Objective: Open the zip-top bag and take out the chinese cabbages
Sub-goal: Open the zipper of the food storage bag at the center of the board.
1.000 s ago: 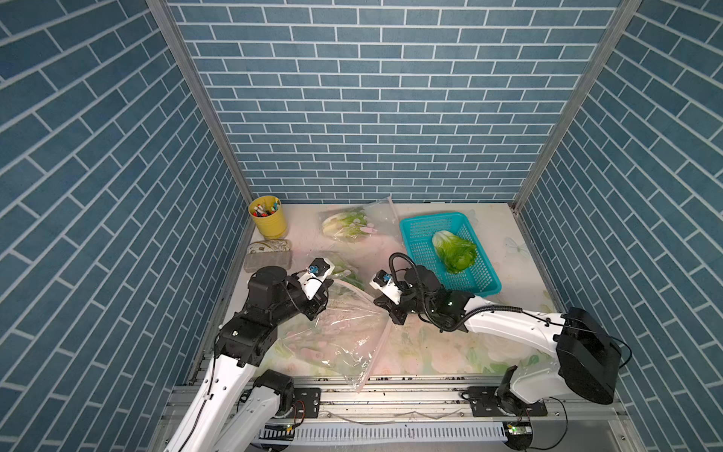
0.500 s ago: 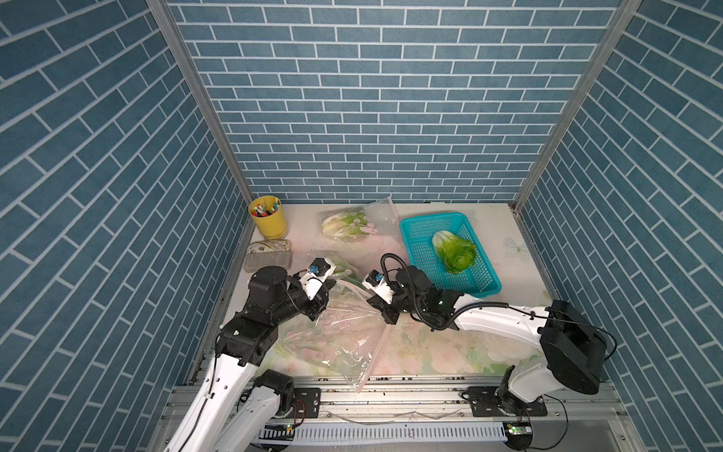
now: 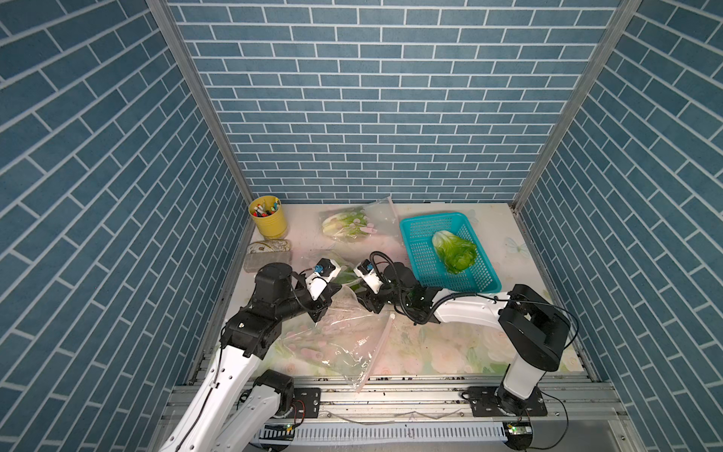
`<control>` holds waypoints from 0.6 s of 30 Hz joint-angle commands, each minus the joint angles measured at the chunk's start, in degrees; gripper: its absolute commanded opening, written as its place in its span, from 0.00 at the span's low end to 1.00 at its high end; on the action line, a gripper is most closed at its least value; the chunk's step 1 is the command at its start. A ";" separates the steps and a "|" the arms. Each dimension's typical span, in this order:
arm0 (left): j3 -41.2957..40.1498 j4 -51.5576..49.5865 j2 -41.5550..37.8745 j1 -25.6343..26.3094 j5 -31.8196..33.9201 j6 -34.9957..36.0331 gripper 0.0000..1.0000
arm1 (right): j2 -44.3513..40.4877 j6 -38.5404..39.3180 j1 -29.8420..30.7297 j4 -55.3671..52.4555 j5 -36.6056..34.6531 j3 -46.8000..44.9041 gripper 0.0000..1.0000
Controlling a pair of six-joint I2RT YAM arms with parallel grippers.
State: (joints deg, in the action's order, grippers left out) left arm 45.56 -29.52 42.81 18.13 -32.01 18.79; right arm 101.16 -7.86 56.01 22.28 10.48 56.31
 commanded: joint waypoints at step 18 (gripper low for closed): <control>26.65 -4.65 30.86 -11.18 35.40 -27.48 0.92 | 7.89 -15.49 -6.36 4.38 2.11 6.10 0.78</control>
State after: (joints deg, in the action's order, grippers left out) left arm 67.26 -28.23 68.51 10.41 -0.10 -1.74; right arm 107.79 -19.53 50.61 23.70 9.93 60.40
